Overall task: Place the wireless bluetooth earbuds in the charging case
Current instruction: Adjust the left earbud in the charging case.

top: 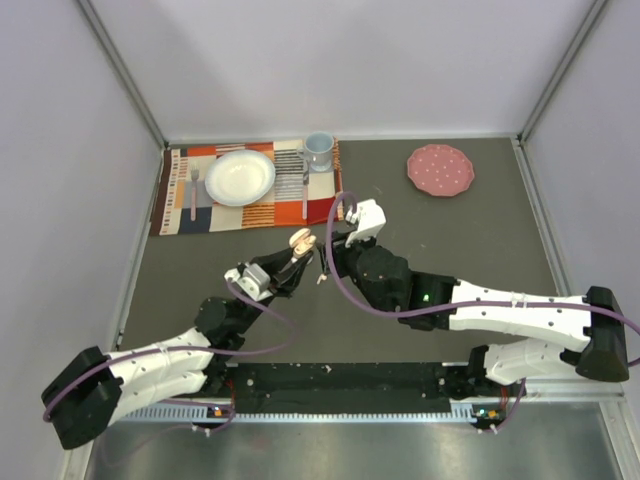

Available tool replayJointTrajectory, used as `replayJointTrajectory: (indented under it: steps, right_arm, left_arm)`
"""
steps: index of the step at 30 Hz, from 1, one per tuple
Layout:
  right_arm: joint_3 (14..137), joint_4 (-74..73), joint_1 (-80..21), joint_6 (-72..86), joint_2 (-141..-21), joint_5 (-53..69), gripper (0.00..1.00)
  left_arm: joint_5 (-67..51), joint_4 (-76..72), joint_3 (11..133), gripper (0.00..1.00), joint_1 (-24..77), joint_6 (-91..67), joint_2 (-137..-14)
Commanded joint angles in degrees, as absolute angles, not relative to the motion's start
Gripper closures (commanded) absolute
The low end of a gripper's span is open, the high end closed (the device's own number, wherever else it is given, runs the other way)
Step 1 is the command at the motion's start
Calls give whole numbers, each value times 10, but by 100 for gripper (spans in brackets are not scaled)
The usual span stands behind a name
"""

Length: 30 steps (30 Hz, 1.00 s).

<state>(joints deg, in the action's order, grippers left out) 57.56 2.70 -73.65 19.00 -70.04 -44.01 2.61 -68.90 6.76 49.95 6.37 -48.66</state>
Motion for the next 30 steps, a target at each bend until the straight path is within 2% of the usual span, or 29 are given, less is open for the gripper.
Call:
replayJointTrajectory:
  steps: [1, 11, 19, 30]
  right_arm:
    - [612, 62, -744, 186, -706, -417, 52]
    - [618, 56, -744, 178, -710, -424, 52]
    - [584, 85, -744, 179, -664, -397, 52]
    - [592, 56, -729, 214, -671, -399, 59]
  left_arm:
    - [-15, -688, 90, 100, 504, 69, -488]
    - [-16, -689, 90, 100, 504, 64, -488]
    - [25, -682, 86, 100, 504, 58, -480]
    - [11, -700, 83, 100, 504, 52, -475]
